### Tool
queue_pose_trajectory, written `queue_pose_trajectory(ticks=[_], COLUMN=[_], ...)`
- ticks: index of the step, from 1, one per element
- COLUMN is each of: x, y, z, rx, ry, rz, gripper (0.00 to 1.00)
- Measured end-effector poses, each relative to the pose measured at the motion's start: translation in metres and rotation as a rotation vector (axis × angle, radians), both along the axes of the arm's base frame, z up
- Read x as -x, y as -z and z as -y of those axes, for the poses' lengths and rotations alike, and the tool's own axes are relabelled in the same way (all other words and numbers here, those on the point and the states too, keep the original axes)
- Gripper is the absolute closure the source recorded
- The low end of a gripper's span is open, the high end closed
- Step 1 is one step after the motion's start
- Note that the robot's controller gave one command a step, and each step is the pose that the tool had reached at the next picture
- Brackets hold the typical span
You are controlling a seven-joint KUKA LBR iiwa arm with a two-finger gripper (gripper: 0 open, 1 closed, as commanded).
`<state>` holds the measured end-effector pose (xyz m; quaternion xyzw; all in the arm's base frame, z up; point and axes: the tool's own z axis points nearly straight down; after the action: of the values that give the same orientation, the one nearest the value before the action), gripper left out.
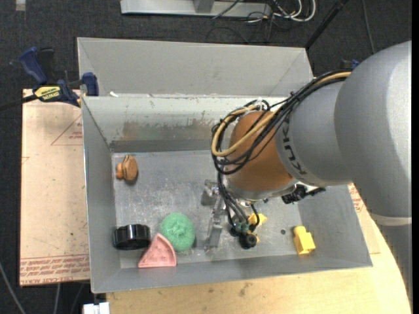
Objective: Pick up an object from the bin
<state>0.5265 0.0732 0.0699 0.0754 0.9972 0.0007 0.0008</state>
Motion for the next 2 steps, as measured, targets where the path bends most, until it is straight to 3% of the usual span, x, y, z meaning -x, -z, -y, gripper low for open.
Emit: queue_pose_trajectory(ticks=[1,2], x=[0.000,0.015], y=[0.000,0.000], z=[0.000,0.046], rx=[0.000,-0.001], ry=[0.000,-0.019], rz=[0.000,-0.001], gripper=[0.00,0.00])
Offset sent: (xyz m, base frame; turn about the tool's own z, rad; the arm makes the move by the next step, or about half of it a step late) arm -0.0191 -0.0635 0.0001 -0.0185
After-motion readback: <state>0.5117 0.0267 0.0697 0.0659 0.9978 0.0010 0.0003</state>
